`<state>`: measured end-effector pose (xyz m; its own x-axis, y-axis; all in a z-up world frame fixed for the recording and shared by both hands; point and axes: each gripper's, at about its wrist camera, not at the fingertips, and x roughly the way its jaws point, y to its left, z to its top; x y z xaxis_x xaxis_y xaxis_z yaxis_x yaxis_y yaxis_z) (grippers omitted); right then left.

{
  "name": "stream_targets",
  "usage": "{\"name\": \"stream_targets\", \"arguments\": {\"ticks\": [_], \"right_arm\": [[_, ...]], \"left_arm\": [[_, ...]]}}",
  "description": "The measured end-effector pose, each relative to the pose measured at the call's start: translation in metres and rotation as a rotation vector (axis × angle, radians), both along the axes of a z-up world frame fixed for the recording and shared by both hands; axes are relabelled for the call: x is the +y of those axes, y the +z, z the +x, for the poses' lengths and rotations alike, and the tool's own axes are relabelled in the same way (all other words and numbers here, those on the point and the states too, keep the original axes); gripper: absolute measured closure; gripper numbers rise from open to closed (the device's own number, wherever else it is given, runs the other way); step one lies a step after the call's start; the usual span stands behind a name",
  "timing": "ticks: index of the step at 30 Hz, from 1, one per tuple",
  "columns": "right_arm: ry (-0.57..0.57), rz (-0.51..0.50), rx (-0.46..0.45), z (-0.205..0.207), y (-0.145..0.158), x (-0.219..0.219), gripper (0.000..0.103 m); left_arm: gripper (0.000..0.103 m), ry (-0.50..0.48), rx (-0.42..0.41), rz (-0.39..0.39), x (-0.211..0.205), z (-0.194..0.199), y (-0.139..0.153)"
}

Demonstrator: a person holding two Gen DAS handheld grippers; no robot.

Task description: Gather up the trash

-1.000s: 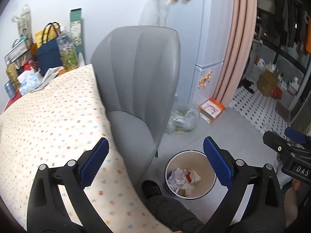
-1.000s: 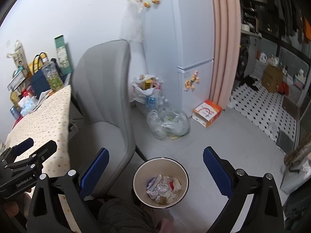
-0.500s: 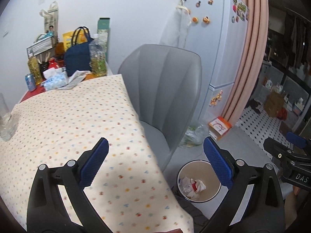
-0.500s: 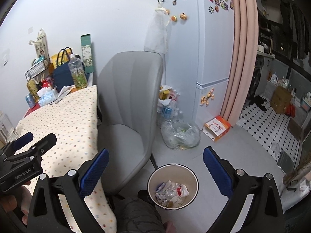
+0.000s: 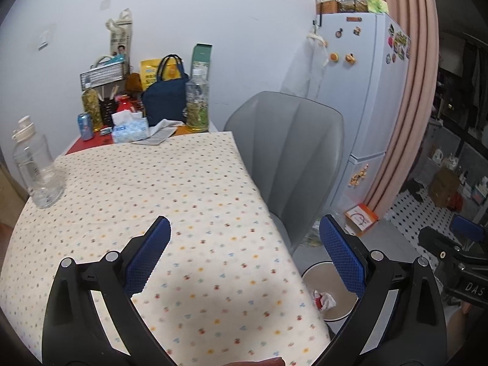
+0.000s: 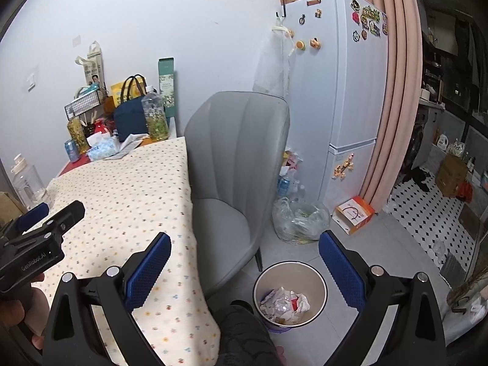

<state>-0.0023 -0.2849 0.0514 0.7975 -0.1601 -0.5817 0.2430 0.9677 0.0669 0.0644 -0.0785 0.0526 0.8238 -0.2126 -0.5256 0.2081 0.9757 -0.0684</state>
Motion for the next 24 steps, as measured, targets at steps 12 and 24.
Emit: {"name": "stream_targets", "arguments": {"ticks": [12, 24], "right_arm": [[0.042, -0.005, -0.039, -0.026, 0.011, 0.027, 0.008], [0.098, 0.002, -0.049, -0.035, 0.013, 0.043, 0.008]], "left_arm": [[0.006, 0.068, -0.022, 0.01, 0.04, -0.034, 0.008], [0.006, 0.127, -0.049, 0.006, 0.058, -0.058, 0.015]]}}
